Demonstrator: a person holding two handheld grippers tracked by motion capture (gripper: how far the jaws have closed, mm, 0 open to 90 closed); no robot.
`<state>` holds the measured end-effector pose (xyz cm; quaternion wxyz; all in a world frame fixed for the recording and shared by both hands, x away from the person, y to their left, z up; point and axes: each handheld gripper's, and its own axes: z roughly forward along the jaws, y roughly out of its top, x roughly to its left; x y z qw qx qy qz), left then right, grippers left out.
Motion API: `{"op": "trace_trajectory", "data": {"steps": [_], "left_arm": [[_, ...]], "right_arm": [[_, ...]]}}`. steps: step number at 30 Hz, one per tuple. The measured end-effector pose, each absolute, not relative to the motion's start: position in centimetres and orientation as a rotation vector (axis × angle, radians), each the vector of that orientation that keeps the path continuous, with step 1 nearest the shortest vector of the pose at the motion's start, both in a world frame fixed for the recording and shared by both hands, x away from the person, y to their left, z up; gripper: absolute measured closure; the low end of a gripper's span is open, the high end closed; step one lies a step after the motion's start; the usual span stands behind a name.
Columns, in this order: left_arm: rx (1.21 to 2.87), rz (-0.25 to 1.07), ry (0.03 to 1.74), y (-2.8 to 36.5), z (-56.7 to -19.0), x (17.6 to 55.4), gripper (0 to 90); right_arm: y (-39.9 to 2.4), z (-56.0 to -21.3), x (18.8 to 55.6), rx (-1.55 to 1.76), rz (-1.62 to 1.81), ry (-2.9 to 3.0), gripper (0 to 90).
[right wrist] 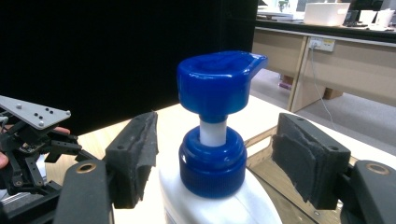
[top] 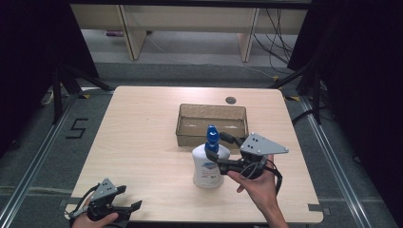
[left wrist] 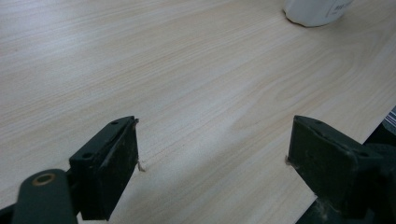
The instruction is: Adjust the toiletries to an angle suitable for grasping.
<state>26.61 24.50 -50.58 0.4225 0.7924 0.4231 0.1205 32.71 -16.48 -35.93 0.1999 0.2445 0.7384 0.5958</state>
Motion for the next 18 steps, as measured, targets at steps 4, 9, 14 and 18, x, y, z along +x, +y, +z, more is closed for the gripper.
{"op": "trace_trajectory", "data": {"steps": [4,9,14,18], "left_arm": [[1.962,0.295,1.078,24.35,-50.59,26.60,15.5],[1.974,0.306,1.070,24.48,-50.62,26.78,15.5],[1.968,0.293,1.074,24.43,-50.58,26.82,15.5],[1.952,0.295,1.087,24.24,-50.55,26.82,15.5]], "right_arm": [[-16.22,-36.01,32.91,0.689,1.711,2.068,32.9],[-16.07,-36.02,33.06,0.692,1.701,2.076,35.5],[-15.98,-36.10,33.29,0.674,1.691,2.082,38.9],[-15.79,-36.17,33.32,0.670,1.705,2.086,41.6]]}}
